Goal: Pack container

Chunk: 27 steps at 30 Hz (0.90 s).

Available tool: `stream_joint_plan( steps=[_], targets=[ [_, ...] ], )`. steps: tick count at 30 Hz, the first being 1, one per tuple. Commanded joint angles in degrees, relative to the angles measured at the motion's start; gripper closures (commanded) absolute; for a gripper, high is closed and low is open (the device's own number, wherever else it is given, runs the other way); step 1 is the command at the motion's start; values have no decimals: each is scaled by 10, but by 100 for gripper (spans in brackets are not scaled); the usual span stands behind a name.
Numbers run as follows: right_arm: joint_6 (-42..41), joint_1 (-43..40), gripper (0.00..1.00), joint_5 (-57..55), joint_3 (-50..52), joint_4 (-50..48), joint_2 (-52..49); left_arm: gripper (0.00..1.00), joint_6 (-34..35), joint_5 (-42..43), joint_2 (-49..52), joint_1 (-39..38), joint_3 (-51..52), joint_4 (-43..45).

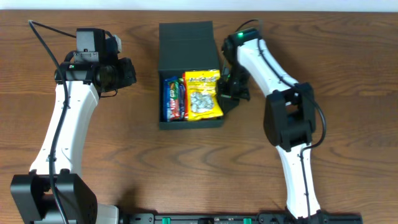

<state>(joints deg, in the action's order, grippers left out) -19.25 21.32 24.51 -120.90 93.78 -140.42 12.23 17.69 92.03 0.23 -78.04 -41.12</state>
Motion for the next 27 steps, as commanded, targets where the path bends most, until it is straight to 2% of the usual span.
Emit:
stream_joint_plan(
  steps=[1,6,11,16,20,22,27],
  targets=[
    [13,25,99,44,0,1,2,94,7,4,-14,4,4,-2],
    [8,18,99,16,-1,-1,2,94,7,4,-15,10,4,-2],
    [-5,-42,99,-12,-13,-35,2,94,17,-3,-6,17,4,35],
    [-4,-101,99,14,-19,-131,2,94,78,16,53,32,4,110],
    [-5,-136,98,80,-19,-266,2,94,134,18,131,31,-16,158],
    [-10,-144,99,102,-19,-317,2,94,170,22,172,33,-42,161],
    [-24,-148,99,119,-19,-398,1,94,205,44,263,35,-141,141]
  ],
)
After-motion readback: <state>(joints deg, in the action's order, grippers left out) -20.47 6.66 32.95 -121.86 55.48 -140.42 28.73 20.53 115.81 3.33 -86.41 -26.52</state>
